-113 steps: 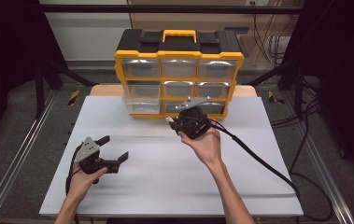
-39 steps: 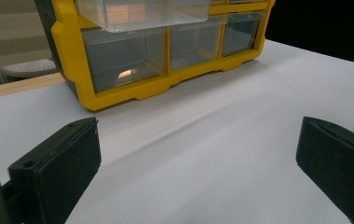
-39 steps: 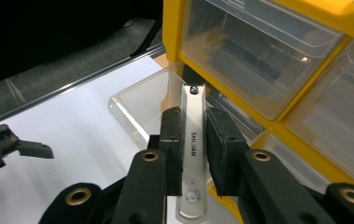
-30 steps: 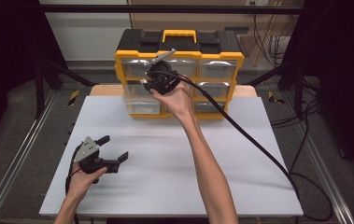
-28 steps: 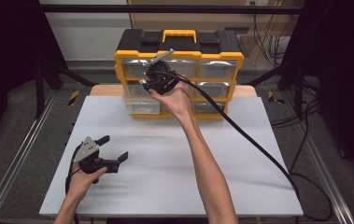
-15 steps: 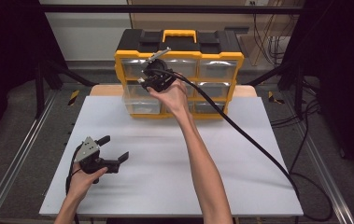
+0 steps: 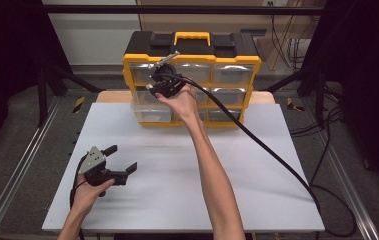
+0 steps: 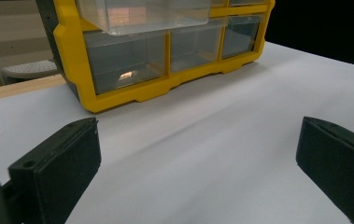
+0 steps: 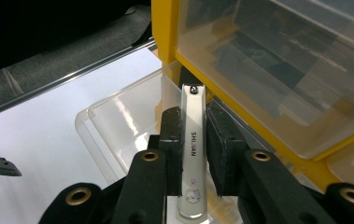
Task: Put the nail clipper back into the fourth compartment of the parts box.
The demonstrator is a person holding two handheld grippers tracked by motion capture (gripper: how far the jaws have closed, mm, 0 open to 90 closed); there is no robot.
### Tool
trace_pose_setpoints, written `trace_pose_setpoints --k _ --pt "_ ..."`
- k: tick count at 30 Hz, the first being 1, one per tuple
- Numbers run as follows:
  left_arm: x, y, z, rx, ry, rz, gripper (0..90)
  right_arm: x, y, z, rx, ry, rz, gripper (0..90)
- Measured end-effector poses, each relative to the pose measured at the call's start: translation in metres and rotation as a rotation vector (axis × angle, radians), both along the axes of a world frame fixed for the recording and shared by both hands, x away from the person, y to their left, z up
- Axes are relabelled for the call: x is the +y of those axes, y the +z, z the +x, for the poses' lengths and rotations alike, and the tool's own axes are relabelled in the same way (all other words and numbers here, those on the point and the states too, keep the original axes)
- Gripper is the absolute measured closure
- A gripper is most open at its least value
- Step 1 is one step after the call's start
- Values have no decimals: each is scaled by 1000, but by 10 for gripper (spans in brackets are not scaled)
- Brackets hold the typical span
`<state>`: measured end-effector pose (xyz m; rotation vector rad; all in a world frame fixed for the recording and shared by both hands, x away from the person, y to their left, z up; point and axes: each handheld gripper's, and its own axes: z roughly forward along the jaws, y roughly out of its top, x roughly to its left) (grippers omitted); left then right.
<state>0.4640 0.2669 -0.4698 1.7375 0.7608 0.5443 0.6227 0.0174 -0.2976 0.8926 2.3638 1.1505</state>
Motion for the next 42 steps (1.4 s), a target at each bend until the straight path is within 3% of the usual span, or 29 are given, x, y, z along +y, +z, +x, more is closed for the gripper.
trace_pose_setpoints --k 21,42 --pt "0 1 0 -1 -2 0 0 5 -14 5 21 26 -37 772" --pt "0 0 0 0 -4 2 0 3 -30 8 70 37 -53 771"
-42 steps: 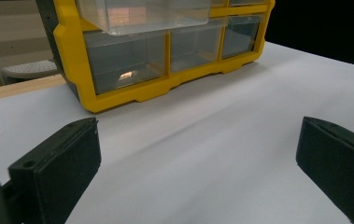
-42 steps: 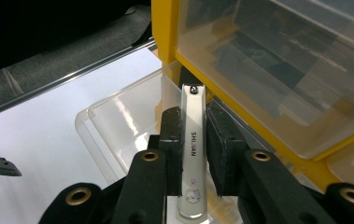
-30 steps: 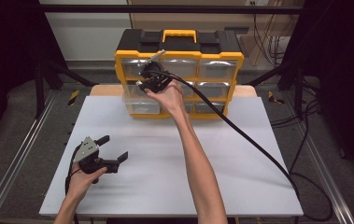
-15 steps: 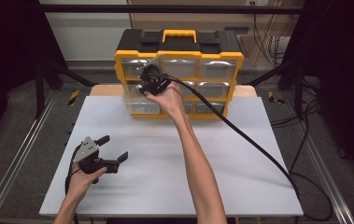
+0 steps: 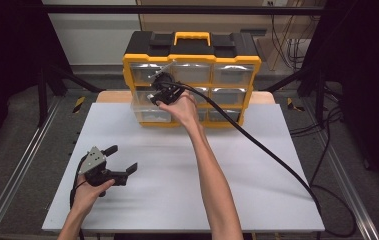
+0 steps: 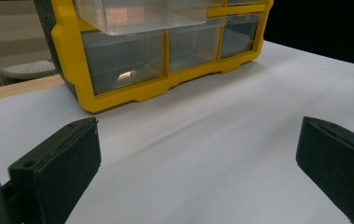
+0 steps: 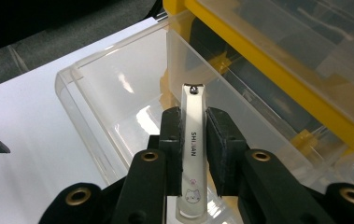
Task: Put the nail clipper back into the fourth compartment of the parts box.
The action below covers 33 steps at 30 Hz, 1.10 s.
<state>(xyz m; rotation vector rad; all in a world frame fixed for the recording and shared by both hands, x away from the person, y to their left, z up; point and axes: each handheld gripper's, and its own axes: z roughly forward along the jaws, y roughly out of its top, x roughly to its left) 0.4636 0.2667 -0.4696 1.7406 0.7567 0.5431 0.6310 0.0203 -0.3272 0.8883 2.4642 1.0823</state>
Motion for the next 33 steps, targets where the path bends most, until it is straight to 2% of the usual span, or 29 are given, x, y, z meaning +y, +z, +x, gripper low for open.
trace_pose_setpoints --k 11,18,24,27,28,33 --pt "0 0 0 -1 -1 0 0 2 -7 3 16 10 -30 770" --pt "0 0 0 -1 0 0 0 2 -5 2 11 1 -22 765" --pt "0 0 0 -2 0 -2 0 -1 1 -1 -18 0 21 658" --pt "0 0 0 -2 1 -1 0 -2 6 -4 -31 -16 49 560" --pt "0 0 0 -1 0 -2 0 -3 6 -4 -51 -2 56 528" --pt "0 1 0 -3 -1 -1 0 -4 12 -10 -97 -8 90 388"
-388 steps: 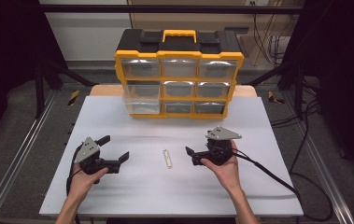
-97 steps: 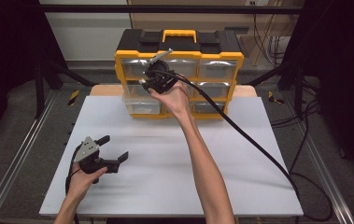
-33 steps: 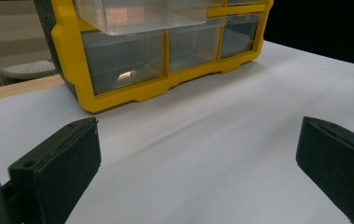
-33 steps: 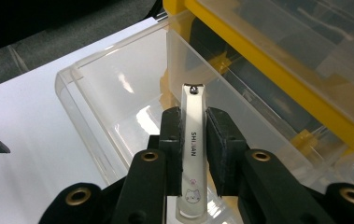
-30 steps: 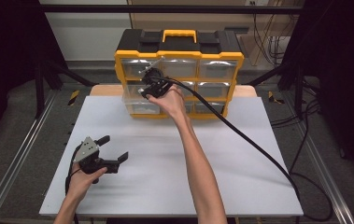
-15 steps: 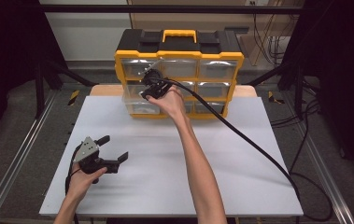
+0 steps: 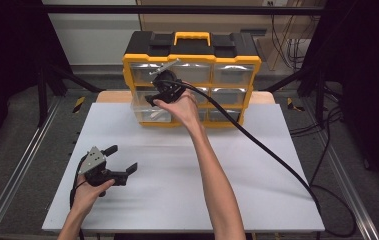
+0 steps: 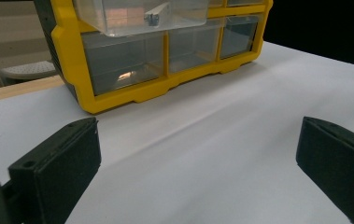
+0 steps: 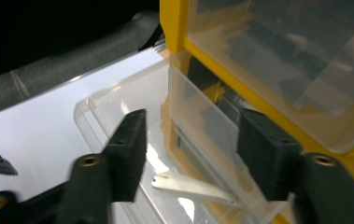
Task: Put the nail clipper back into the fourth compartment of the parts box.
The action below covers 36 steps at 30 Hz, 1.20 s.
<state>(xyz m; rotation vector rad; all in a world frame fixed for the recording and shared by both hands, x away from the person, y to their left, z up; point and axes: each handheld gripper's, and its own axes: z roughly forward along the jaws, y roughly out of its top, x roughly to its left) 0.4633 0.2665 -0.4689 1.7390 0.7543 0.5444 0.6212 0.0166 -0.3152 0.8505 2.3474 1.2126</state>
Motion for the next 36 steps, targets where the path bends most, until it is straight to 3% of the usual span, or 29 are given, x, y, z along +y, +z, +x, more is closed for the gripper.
trace_pose_setpoints --k 7,14,25,36 --pt "0 0 0 0 1 0 0 -2 5 -9 -66 -14 30 211" --pt "0 0 0 -1 1 -1 0 -11 9 -18 -77 -47 73 63" --pt "0 0 0 -1 2 -1 0 -22 13 -39 -143 -51 105 44" --pt "0 0 0 -1 1 2 0 -40 10 -58 -163 -46 151 40"
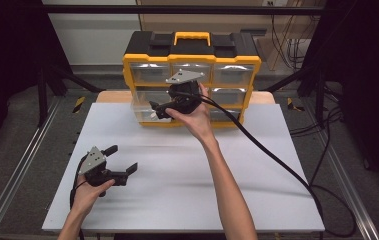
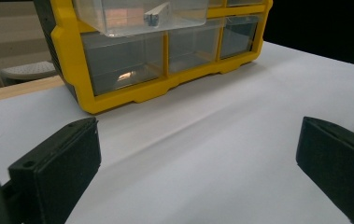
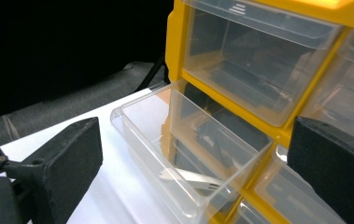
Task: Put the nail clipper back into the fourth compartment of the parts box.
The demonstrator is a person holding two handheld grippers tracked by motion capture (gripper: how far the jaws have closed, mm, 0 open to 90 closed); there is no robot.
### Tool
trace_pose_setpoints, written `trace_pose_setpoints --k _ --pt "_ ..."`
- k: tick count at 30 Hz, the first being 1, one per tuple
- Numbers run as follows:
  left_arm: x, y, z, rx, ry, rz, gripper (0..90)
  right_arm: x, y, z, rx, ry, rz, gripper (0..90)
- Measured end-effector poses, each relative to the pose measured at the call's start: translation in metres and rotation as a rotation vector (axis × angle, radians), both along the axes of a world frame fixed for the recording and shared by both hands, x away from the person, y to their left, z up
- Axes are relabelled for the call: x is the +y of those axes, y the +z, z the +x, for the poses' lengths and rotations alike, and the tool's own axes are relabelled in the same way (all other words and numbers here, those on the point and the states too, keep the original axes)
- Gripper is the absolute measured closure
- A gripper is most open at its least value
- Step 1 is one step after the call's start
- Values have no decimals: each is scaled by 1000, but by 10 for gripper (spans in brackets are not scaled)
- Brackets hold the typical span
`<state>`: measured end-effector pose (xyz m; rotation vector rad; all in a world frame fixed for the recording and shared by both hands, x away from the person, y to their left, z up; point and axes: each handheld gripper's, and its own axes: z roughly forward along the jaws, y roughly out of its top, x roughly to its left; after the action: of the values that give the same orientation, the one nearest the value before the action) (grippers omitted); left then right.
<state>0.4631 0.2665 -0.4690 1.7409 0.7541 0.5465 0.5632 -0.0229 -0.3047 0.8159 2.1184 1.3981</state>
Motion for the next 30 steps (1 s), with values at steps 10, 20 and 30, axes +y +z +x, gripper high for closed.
trace_pose_setpoints --k 10,20,30 --pt "1 1 0 -2 4 -2 0 -25 -5 -17 -8 -17 33 38" --pt "1 0 0 0 5 -1 0 -52 -20 -30 -7 -44 58 44" --pt "0 1 0 -1 4 -1 0 -82 -35 -46 -11 -60 114 50"
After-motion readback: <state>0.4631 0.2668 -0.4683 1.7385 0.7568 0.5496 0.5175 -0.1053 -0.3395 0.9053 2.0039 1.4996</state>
